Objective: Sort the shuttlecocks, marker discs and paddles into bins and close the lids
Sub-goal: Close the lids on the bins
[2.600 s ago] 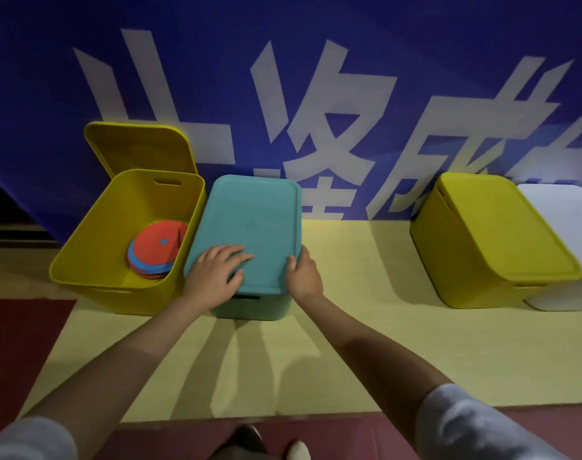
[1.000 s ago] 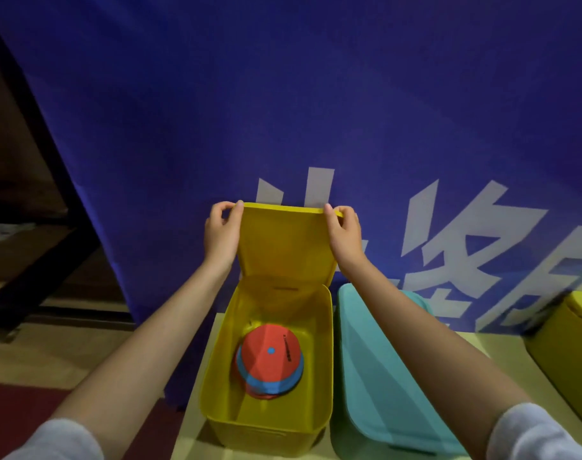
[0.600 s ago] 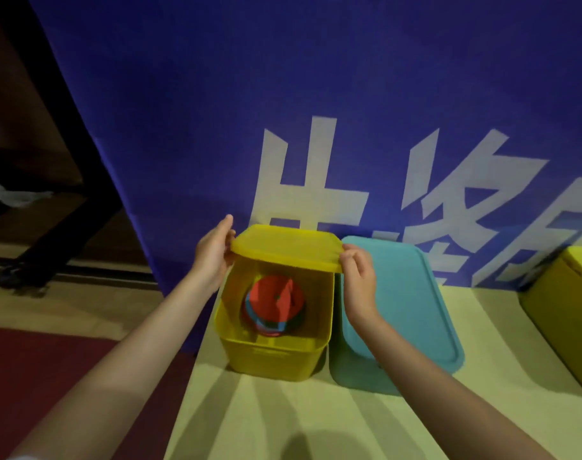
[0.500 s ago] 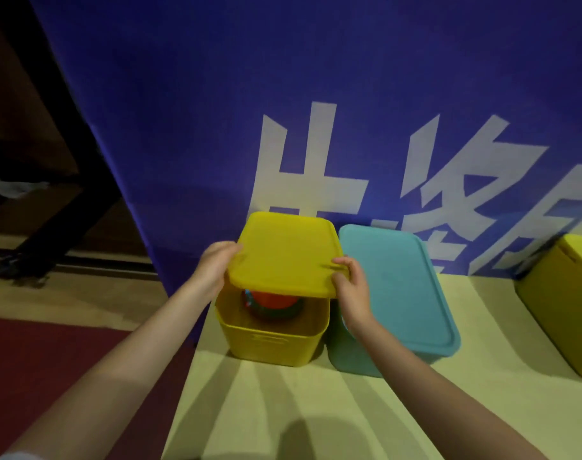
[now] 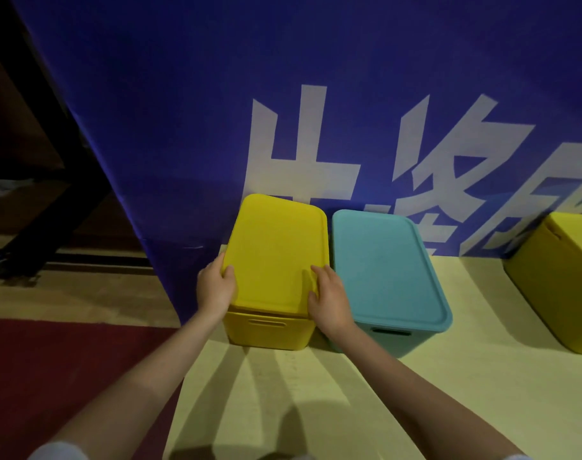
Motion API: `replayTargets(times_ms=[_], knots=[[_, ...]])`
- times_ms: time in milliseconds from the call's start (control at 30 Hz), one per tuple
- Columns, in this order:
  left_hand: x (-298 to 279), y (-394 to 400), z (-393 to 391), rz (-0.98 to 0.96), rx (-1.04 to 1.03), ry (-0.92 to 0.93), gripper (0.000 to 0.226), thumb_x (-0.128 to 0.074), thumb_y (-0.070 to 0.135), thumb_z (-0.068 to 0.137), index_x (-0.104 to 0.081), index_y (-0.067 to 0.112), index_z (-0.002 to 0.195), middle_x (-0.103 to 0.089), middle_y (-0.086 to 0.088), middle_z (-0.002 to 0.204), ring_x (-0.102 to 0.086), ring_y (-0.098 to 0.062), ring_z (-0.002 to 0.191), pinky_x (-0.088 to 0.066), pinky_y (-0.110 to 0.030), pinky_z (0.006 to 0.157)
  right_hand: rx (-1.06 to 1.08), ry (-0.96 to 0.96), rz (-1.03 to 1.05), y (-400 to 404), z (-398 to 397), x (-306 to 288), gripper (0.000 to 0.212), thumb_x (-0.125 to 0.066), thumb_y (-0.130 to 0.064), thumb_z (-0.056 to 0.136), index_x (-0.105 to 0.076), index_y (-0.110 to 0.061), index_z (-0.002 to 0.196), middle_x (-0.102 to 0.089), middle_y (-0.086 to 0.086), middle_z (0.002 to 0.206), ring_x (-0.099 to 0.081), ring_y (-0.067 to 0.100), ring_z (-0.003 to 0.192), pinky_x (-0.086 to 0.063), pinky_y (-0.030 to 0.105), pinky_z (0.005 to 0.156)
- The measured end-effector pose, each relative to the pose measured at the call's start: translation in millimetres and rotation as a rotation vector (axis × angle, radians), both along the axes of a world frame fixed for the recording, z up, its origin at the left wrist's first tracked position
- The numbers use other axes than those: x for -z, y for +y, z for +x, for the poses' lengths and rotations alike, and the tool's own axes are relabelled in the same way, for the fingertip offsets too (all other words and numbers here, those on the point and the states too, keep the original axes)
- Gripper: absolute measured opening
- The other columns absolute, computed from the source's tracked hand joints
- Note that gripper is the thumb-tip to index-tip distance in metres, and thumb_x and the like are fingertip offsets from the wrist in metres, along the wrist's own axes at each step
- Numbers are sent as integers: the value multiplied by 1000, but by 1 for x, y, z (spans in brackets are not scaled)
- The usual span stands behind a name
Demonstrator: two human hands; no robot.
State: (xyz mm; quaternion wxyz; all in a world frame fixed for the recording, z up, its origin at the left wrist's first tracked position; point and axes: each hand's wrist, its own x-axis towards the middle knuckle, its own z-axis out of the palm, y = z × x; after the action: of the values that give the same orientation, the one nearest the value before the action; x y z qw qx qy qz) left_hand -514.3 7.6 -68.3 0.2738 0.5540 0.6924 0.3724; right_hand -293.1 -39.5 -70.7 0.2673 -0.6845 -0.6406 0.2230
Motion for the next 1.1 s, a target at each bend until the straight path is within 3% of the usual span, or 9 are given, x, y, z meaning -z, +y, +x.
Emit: replayTargets(times_ms=[167,300,433,633,733,867,1000,1100], knots=[[-2,-9,2,44,-23,-132,41,-44,16,100,-44,13,141,-55,-5,135,-53,-24,120,-41,-29,90,-67,-195,40,-6,-6,11,42,-39,-20,99,-40,-17,141,-24,14,151,-18,32,143,-23,44,117],[-1,-13,-3,49,-46,-165,41,-44,16,100,-44,13,141,-53,-5,138,-51,-22,123,-41,-31,97,-108,-173,38,-11,-5,10,42,-43,-22,98,-42,-19,140,-22,12,153,-14,31,145,-21,42,118],[13,-21,-10,7,-18,-124,42,-42,15,101,-41,12,143,-55,-7,133,-55,-15,105,-42,-28,85,-143,-180,67,-19,-3,15,39,-46,-27,99,-47,-21,137,-22,10,156,-9,29,147,-16,38,117],[9,11,-12,-112,100,19,40,-37,12,101,-40,13,141,-54,-6,131,-54,-25,114,-42,-31,84,-104,-230,9,10,-4,10,43,-39,-31,101,-37,-19,142,-14,11,158,-7,29,147,-17,40,117],[5,42,-13,-142,142,131,48,-42,12,99,-32,14,146,-45,-10,141,-48,-29,123,-43,-39,95,-63,-233,-59,40,-2,5,46,-40,-32,100,-35,-17,143,-13,13,157,-15,33,144,-23,43,115],[0,81,-7,-152,164,209,53,-46,15,97,-30,17,147,-41,-13,140,-49,-31,119,-45,-41,94,34,-132,-126,82,-2,-4,52,-45,-27,98,-29,-13,144,-24,17,150,-35,35,133,-34,43,110],[-1,123,0,-145,152,192,53,-51,17,95,-34,18,145,-44,-12,138,-50,-30,118,-47,-43,95,121,-26,-153,124,-3,-11,58,-44,-23,99,-17,-13,149,-27,19,147,-36,35,132,-34,42,108],[2,154,-1,-116,140,100,49,-54,16,93,-42,20,140,-48,-9,135,-51,-26,117,-46,-40,94,169,28,-144,157,4,-14,55,-44,-20,98,-21,-8,147,-37,20,137,-45,35,122,-38,40,103]])
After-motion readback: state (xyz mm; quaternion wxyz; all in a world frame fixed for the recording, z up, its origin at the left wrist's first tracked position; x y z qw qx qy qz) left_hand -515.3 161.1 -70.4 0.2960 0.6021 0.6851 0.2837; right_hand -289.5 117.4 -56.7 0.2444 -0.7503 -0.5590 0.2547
